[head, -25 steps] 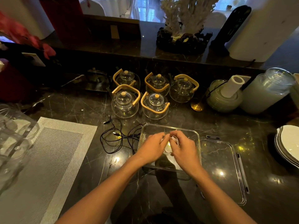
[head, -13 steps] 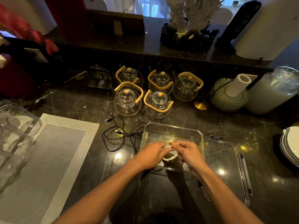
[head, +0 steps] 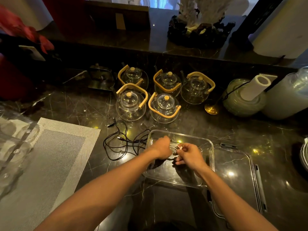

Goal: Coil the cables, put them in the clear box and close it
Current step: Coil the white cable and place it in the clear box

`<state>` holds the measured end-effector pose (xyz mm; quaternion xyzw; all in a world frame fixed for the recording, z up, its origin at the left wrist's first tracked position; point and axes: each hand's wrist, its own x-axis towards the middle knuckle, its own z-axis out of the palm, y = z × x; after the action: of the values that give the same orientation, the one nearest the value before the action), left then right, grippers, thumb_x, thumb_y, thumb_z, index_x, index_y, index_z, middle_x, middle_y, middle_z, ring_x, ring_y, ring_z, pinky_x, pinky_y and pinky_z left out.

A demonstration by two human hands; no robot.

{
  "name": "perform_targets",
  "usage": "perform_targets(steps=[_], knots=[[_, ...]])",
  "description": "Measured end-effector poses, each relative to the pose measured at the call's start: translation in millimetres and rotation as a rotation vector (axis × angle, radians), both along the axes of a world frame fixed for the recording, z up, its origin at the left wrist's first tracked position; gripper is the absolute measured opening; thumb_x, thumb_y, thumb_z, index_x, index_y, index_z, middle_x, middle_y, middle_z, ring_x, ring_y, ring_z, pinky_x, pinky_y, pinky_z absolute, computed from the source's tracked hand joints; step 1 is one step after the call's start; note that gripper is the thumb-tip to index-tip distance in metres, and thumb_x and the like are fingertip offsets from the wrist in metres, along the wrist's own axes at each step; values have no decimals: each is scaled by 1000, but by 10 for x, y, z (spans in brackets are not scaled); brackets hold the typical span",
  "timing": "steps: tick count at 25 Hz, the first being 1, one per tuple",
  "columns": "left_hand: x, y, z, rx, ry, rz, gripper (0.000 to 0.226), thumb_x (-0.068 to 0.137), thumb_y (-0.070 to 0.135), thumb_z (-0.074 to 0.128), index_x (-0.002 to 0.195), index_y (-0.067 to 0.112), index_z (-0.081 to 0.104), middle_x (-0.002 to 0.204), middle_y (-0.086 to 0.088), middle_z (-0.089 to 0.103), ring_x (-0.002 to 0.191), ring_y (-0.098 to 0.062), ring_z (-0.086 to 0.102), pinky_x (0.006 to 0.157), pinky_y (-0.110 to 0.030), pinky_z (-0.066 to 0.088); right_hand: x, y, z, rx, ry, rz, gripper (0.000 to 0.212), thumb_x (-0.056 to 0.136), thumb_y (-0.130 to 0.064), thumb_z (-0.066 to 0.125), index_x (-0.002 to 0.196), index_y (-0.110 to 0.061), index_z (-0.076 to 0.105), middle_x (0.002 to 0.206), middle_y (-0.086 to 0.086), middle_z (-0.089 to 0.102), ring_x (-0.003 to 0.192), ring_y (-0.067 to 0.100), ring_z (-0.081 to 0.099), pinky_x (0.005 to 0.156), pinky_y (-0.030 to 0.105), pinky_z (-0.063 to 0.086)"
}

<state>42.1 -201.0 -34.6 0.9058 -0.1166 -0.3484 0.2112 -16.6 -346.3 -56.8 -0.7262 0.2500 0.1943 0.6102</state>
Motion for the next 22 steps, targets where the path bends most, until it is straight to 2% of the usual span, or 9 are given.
perform_targets(steps=[3, 5, 7, 9, 12, 14, 18, 20, 22], knots=[[-78, 43, -94, 66, -116, -37, 37, 91, 8, 60, 128, 11, 59, 132, -18, 49, 117, -39, 58, 96, -43, 49, 51, 127, -203, -76, -37, -45, 17, 97, 2, 61, 108, -9, 56, 88, 19, 60, 62, 21, 65, 54, 32, 62], [-135, 66, -73, 128, -222, -75, 39, 91, 2, 60, 130, 9, 59, 134, -18, 47, 116, -39, 58, 97, -43, 49, 78, 228, -312, -120, -68, -68, 15, 94, 1, 66, 99, -9, 56, 95, 28, 66, 69, 29, 69, 59, 41, 63], [-191, 56, -49, 162, -347, -101, 38, 92, 1, 57, 129, 6, 58, 133, -18, 53, 120, -36, 56, 99, -42, 47, 98, 297, -401, -234, -124, -83, 11, 90, -1, 70, 91, -10, 64, 88, 23, 72, 76, 33, 72, 69, 48, 63], [-221, 44, -57, 183, -424, -127, 35, 93, 1, 54, 129, 4, 56, 131, -17, 58, 122, -33, 55, 101, -40, 45, 98, 333, -439, -361, -177, -49, 7, 87, -6, 72, 90, -13, 71, 83, 11, 73, 79, 28, 72, 75, 45, 60], [-233, 76, -86, 216, -446, -167, 41, 91, -1, 58, 132, 3, 53, 130, -17, 57, 119, -32, 58, 98, -40, 49, 65, 354, -410, -325, -144, -52, 11, 91, -14, 70, 91, -22, 62, 79, 9, 72, 68, 29, 73, 65, 51, 62], [-243, 87, -74, 249, -446, -195, 42, 90, -3, 61, 131, 3, 54, 129, -17, 55, 116, -32, 60, 95, -40, 52, 36, 349, -367, -304, -106, -24, 12, 95, -14, 68, 97, -21, 58, 83, 12, 72, 61, 29, 73, 58, 51, 62], [-238, 85, -46, 278, -484, -221, 44, 88, -5, 63, 131, 1, 54, 129, -17, 55, 116, -32, 59, 96, -40, 52, 31, 300, -230, -263, -40, -9, 15, 96, -7, 65, 105, -9, 54, 79, 13, 69, 59, 22, 66, 52, 40, 61], [-243, 107, 0, 255, -477, -224, 43, 86, -7, 63, 128, 2, 56, 127, -18, 56, 114, -33, 61, 94, -40, 53, -7, 267, -173, -326, -11, 19, 13, 96, -11, 65, 101, -8, 53, 74, 14, 70, 54, 22, 63, 45, 32, 55], [-227, 140, 89, 203, -459, -216, 36, 86, -8, 61, 120, 4, 61, 122, -17, 59, 109, -34, 65, 90, -40, 53, -47, 233, -151, -399, 23, 44, 14, 97, -19, 65, 94, -9, 55, 70, 16, 73, 50, 24, 67, 43, 31, 54]])
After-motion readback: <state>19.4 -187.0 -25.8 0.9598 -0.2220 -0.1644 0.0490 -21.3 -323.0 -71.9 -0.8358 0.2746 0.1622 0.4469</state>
